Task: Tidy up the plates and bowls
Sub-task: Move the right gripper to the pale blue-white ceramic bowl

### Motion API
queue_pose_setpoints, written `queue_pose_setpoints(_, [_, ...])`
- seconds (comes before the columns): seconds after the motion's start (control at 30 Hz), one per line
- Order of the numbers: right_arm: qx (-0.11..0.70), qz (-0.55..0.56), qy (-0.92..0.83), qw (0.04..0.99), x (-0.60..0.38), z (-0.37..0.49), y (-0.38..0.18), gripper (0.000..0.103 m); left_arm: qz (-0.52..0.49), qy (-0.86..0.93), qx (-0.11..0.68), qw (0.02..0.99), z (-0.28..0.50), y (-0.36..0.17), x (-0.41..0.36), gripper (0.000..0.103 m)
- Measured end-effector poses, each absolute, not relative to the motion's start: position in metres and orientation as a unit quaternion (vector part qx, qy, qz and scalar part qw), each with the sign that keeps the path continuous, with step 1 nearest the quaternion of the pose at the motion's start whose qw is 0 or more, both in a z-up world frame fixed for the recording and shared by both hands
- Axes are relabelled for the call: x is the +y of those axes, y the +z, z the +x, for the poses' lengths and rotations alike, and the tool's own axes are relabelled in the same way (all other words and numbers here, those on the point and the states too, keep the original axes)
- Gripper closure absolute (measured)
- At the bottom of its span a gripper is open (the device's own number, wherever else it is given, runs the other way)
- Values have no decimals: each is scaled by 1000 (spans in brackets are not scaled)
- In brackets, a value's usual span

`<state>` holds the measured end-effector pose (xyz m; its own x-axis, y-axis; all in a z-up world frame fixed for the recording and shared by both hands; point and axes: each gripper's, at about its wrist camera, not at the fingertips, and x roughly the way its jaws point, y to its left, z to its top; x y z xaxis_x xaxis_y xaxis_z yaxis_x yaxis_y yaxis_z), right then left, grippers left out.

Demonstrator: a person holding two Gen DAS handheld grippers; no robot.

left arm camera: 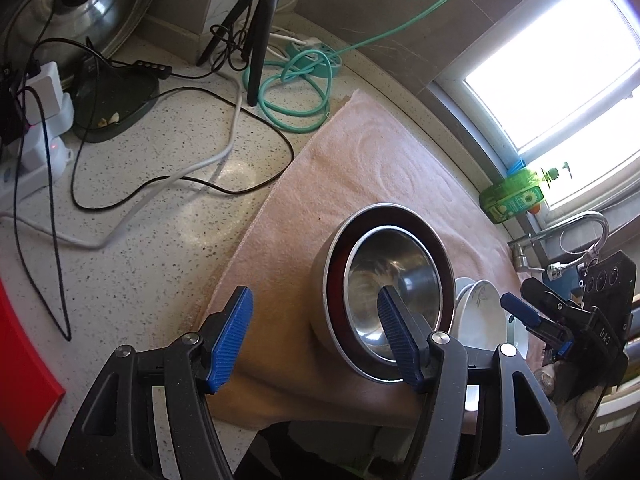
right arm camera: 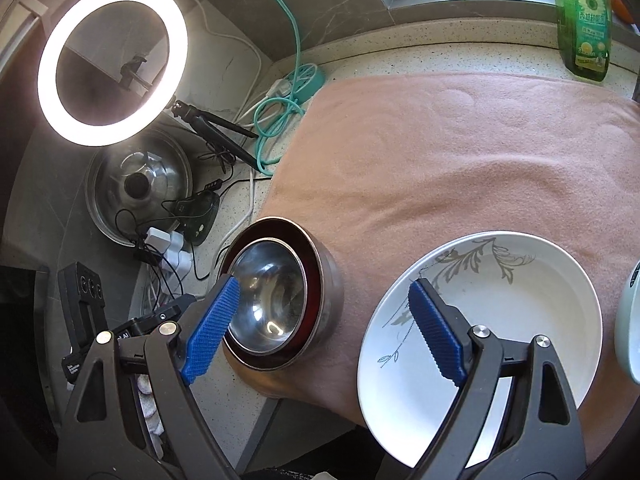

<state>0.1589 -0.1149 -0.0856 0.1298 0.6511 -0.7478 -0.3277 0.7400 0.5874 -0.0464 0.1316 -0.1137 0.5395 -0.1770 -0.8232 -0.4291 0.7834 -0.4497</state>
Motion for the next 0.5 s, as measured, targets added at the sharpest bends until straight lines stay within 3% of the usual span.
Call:
queue_pose_setpoints(0.33, [586,134,336,725,-104,160,-97,36,-326,72,475,815,-47,-122,131,42])
queue_pose_setpoints(0.4, [591,132,335,722,-103,160,-100,46,-327,73,475,814,-47,-123,131,46])
queue_pose_setpoints(0.5, [596,142,333,717,-104,161,-104,47,-329,73,475,813,-47,-124,132,47])
